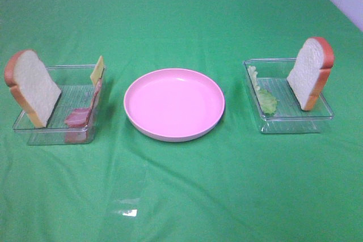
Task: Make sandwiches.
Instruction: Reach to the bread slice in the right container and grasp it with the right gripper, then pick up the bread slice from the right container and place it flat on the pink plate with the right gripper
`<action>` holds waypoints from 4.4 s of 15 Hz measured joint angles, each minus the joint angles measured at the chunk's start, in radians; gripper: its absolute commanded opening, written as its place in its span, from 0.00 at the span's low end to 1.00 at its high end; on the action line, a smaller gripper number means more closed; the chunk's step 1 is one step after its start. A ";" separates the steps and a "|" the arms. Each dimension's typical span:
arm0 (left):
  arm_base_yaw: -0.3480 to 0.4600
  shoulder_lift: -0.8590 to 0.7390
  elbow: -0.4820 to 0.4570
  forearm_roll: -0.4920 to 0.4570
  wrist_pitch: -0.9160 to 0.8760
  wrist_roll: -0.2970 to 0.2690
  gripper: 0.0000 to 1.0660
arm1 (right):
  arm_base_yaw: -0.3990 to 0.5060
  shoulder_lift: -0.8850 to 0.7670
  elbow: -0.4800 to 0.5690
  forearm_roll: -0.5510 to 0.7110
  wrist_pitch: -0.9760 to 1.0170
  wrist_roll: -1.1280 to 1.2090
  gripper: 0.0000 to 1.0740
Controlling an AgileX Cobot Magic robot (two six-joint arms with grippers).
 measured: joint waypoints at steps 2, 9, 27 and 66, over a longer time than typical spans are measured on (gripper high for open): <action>0.000 0.000 0.000 0.000 0.000 0.000 0.92 | 0.000 0.000 0.000 0.000 0.000 0.000 0.90; 0.000 0.000 0.000 0.000 0.000 0.000 0.92 | 0.000 0.000 -0.001 0.000 -0.001 0.047 0.90; 0.000 0.000 0.000 0.000 0.001 0.000 0.92 | 0.000 1.497 -0.809 -0.024 -0.132 0.068 0.90; 0.000 0.000 0.000 0.000 0.001 0.000 0.92 | -0.001 1.874 -1.159 0.164 -0.141 -0.005 0.06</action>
